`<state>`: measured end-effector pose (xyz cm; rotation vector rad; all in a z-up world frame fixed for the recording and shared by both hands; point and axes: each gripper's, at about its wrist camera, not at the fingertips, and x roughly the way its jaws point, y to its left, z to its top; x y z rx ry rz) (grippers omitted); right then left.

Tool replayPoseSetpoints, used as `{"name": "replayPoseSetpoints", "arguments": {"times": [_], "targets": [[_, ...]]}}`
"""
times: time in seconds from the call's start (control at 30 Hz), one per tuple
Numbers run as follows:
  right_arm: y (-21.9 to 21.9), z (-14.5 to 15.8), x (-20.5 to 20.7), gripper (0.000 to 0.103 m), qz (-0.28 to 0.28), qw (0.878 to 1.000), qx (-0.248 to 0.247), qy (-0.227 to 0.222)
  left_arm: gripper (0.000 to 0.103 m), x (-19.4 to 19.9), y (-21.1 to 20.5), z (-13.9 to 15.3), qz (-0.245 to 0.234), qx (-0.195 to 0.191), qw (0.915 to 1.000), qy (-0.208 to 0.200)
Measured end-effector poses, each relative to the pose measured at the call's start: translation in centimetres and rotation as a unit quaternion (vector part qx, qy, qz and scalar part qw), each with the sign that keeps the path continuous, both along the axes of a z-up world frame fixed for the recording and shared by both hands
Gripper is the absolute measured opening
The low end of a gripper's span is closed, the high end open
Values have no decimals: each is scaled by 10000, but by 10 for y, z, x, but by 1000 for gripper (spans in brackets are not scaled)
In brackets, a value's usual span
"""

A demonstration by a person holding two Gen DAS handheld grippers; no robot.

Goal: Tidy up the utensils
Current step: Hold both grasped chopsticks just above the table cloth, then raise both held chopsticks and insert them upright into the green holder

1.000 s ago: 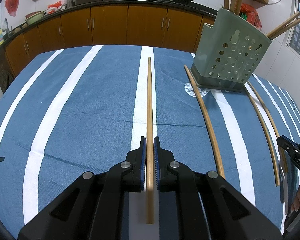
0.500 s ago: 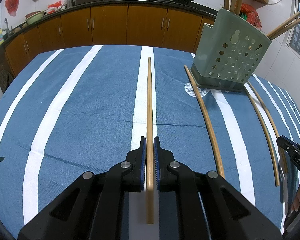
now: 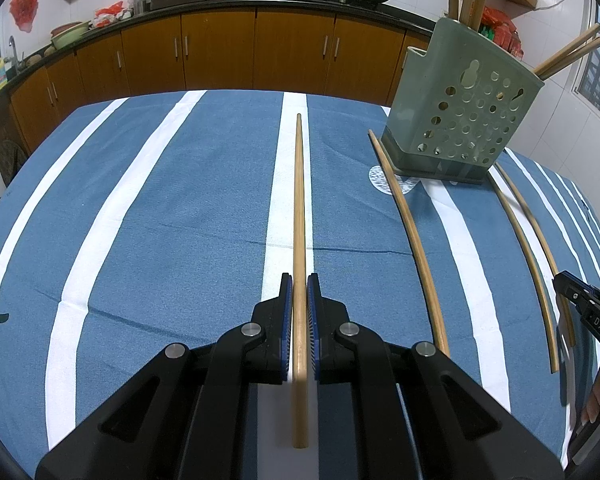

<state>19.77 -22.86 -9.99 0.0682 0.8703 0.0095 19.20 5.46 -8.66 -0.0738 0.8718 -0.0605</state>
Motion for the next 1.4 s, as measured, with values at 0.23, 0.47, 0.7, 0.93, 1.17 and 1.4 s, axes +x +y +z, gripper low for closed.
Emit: {"name": "replayPoseSetpoints", "arguments": {"times": [0.23,0.47,0.7,0.93,1.17,1.4], "targets": [[-2,0,-2,13,-4,9999,105,-9,9,0,-1,0,-17,45,10000,-1],[-9,-1,-15,12,-46,9996,272,-15,9,-10,-4,0,-52,238,9997,3],[-15,2,-19,8,-139,9988,463,-51,8,-12,-3,1,-33,182,9998,19],[-26,46,-29,8,-240,9963,448,-696,8,-20,1,35,-74,130,9992,-366],[-35,92,-37,8,-402,9879,435,-1435,8,-25,10,91,-22,-61,9943,-1065],[-39,131,-40,8,-445,9780,431,-1994,7,-19,19,133,21,-223,9883,-1505]]}}
